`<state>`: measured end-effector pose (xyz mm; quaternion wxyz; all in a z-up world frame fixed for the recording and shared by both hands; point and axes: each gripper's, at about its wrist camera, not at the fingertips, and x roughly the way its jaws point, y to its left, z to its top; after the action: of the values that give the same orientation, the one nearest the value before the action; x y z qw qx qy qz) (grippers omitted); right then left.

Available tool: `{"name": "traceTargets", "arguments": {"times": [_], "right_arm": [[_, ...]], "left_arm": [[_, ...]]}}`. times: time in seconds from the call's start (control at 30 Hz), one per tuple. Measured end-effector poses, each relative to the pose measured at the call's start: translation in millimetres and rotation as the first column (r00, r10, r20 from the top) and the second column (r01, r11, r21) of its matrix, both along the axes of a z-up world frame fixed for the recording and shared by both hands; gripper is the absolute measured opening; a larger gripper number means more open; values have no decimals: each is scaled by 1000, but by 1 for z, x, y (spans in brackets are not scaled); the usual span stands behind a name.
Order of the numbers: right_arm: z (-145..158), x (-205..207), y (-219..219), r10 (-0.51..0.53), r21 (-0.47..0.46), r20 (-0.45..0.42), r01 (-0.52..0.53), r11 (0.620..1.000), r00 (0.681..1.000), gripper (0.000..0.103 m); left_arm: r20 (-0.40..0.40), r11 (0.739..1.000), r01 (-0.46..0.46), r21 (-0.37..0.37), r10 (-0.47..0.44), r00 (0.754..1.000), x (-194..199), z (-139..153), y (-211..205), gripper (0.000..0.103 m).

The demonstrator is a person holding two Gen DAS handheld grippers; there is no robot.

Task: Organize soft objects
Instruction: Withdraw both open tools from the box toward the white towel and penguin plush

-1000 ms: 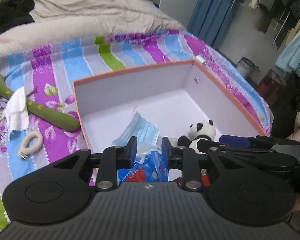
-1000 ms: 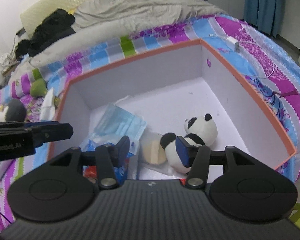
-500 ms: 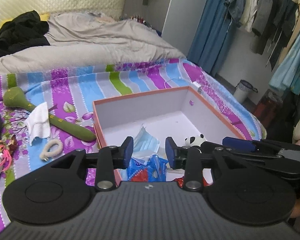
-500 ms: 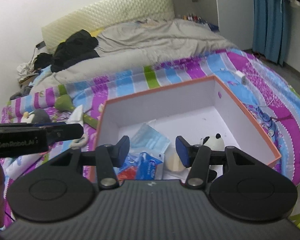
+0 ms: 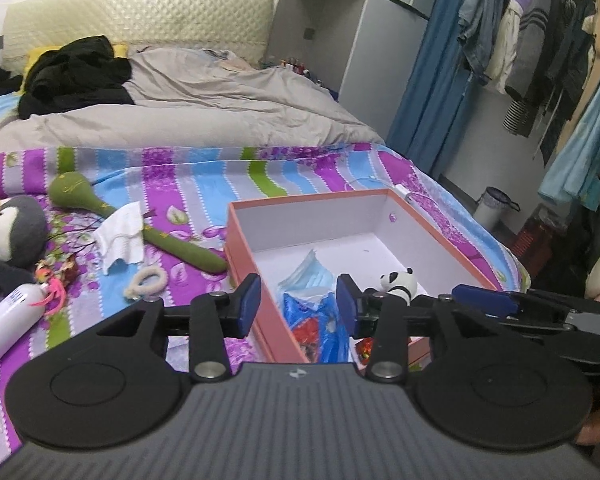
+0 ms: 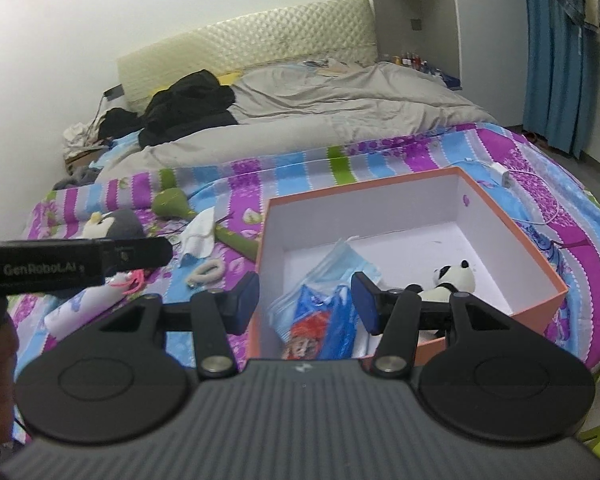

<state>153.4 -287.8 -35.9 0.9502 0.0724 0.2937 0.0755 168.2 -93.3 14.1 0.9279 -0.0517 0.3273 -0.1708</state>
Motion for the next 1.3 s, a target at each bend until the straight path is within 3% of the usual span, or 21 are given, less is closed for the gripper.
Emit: {"name": "traceTargets", "arguments": {"times": [0.43,0.93,1.3], "right_arm": [[-5,-30,37,82,-20,13,-81,996,997,54],[-29,-59,72,168,-28,-9,-168,985,986,54],[-62,-55,101,229,-15,-34,-230,973,973,54]], "left_arm": [[8,996,-83,-16,83,997,-48,-4,48,48],[-34,984,-175,5,175,984,-92,-36,85,48],[-89,961,-274,37,276,957,-86,-74,122,48]]}}
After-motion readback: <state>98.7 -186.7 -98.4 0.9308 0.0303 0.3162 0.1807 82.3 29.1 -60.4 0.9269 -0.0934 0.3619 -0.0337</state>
